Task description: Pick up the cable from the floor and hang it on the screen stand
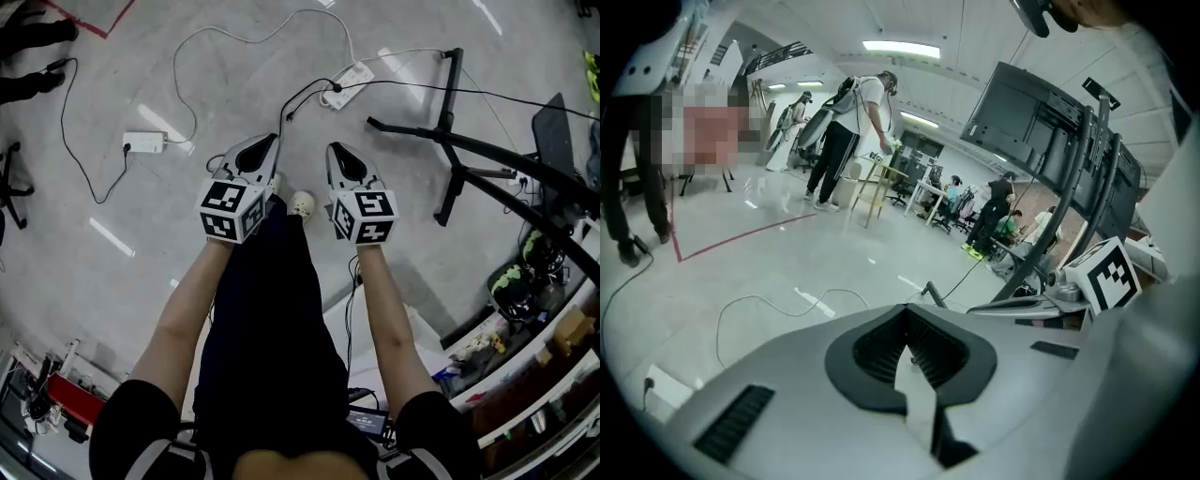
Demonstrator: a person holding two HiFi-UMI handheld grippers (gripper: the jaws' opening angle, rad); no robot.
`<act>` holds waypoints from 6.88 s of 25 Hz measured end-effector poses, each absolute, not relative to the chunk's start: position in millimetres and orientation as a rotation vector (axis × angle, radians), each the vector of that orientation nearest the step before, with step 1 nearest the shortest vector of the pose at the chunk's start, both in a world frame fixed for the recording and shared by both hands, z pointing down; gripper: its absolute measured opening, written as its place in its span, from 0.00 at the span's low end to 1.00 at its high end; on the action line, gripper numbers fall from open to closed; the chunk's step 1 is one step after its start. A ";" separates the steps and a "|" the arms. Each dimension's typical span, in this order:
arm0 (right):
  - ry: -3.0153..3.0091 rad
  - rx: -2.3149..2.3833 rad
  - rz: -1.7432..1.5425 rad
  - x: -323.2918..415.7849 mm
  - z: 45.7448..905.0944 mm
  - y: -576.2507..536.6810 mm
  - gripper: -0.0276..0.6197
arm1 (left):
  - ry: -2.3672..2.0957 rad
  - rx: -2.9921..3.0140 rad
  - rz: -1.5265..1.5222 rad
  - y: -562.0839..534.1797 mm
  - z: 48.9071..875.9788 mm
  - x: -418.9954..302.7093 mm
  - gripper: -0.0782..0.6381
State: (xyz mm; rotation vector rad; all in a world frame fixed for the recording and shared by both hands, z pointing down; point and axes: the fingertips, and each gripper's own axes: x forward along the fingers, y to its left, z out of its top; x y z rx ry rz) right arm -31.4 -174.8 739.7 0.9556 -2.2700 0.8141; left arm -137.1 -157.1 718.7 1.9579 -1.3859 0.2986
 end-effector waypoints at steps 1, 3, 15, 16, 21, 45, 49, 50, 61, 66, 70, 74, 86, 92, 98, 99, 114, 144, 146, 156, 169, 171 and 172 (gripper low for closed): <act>-2.266 0.952 0.818 -33.3 750.8 -176.0 0.08 | -1.378 1.957 0.307 -158.0 730.3 -136.9 0.12; -2.255 0.948 0.817 -37.0 772.7 -179.6 0.08 | -1.351 1.964 0.321 -160.5 752.1 -136.1 0.12; -2.135 0.897 0.851 -38.4 906.7 -189.0 0.08 | -1.270 1.968 0.367 -177.9 874.5 -133.6 0.12; -2.133 0.891 0.869 -40.9 919.2 -189.8 0.08 | -1.273 1.964 0.372 -179.0 886.8 -134.7 0.12; -2.128 0.873 0.900 -52.4 977.4 -192.0 0.08 | -1.281 1.936 0.363 -176.1 943.3 -138.7 0.12; -1.991 0.988 1.275 -101.5 1253.9 -195.6 0.31 | -1.286 1.881 0.372 -156.8 1167.9 -160.8 0.12; -1.917 1.070 1.275 -106.3 1276.3 -200.9 0.32 | -1.295 1.868 0.361 -159.2 1180.5 -169.1 0.12; -1.887 1.102 1.283 -104.8 1281.8 -201.7 0.33 | -1.295 1.869 0.361 -159.6 1182.2 -170.8 0.12; -1.807 1.207 1.206 -101.6 1307.7 -198.7 0.23 | -1.287 1.853 0.369 -147.9 1197.5 -173.7 0.12; -1.819 1.173 1.227 -100.9 1304.4 -196.6 0.21 | -1.271 1.849 0.360 -143.8 1195.8 -163.5 0.12; -1.835 1.168 1.221 -95.8 1292.9 -193.7 0.20 | -1.267 1.850 0.357 -147.0 1187.0 -159.8 0.12; -1.854 1.152 1.199 -92.9 1270.3 -189.2 0.20 | -1.261 1.853 0.374 -146.9 1170.5 -158.0 0.12; -1.857 1.166 1.263 -78.4 1161.5 -187.9 0.20 | -1.250 1.894 0.380 -164.0 1073.0 -142.4 0.12; -1.866 1.160 1.267 -78.2 1108.8 -191.0 0.20 | -1.225 1.935 0.404 -172.3 1023.8 -133.8 0.12; -1.877 1.167 1.275 -80.2 1063.5 -195.0 0.20 | -1.197 1.970 0.424 -172.7 988.2 -131.2 0.12; -1.881 1.171 1.276 -79.7 1055.6 -195.4 0.20 | -1.194 1.973 0.426 -172.1 982.3 -130.8 0.12; -1.909 1.172 1.260 -81.9 970.1 -181.7 0.20 | -1.191 1.979 0.426 -159.9 914.7 -121.6 0.12; -1.908 1.229 1.217 -33.3 839.2 -143.3 0.20 | -1.142 2.034 0.437 -132.4 792.6 -88.5 0.12; -1.927 1.230 1.199 -30.2 821.9 -143.3 0.20 | -1.147 2.036 0.423 -132.8 778.2 -86.1 0.12; -1.985 1.313 1.177 -19.0 739.2 -147.3 0.20 | -1.186 2.068 0.369 -144.7 699.0 -83.1 0.12; -2.070 1.375 1.167 -9.7 639.1 -135.0 0.20 | -1.129 2.202 0.346 -136.8 590.3 -58.5 0.12; -2.088 1.385 1.143 -5.2 624.1 -135.9 0.20 | -1.107 2.229 0.360 -133.6 577.7 -51.5 0.12; -2.097 1.390 1.126 -2.4 616.4 -136.2 0.20 | -1.104 2.232 0.345 -133.3 569.1 -47.7 0.12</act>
